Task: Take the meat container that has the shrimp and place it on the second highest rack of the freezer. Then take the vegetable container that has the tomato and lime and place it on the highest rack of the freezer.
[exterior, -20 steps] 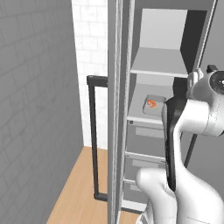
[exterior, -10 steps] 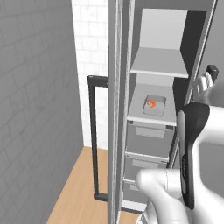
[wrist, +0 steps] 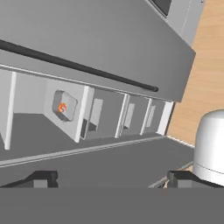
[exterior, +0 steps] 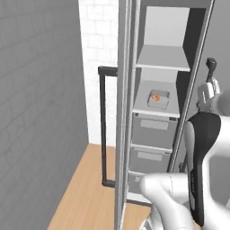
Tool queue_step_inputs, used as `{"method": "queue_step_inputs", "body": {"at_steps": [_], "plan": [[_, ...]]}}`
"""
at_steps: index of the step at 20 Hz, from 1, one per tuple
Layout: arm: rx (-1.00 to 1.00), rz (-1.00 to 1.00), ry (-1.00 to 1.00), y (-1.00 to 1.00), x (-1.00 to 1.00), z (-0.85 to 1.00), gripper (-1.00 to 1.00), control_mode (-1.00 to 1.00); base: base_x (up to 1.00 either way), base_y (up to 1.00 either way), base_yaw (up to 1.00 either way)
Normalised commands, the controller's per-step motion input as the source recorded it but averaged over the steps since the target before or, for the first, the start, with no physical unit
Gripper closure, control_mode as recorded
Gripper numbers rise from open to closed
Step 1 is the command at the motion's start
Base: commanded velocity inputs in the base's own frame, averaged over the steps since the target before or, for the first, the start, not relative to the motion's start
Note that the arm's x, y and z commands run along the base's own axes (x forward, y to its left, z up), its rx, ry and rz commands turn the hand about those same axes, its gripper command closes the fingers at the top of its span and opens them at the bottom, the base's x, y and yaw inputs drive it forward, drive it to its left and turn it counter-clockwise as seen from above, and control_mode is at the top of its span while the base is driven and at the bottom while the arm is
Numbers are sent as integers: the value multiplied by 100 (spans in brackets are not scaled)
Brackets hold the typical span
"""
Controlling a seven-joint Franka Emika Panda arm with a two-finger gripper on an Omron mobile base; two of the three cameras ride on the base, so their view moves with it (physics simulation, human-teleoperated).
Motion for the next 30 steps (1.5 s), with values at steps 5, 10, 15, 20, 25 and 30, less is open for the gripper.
{"method": "queue_step_inputs", "body": {"at_steps": [5,10,15,20,25,30], "plan": [[0,0,0,0,0,0,-100,100,-60,-31,-4],[0,0,0,0,0,0,-100,100,0,-100,-1],[0,0,0,0,0,0,-100,100,-40,-95,-15],[0,0,0,0,0,0,-100,100,-21,-95,-30],[0,0,0,0,0,0,-100,100,0,-100,-38],[0,0,0,0,0,0,-100,100,0,-100,-30]]}}
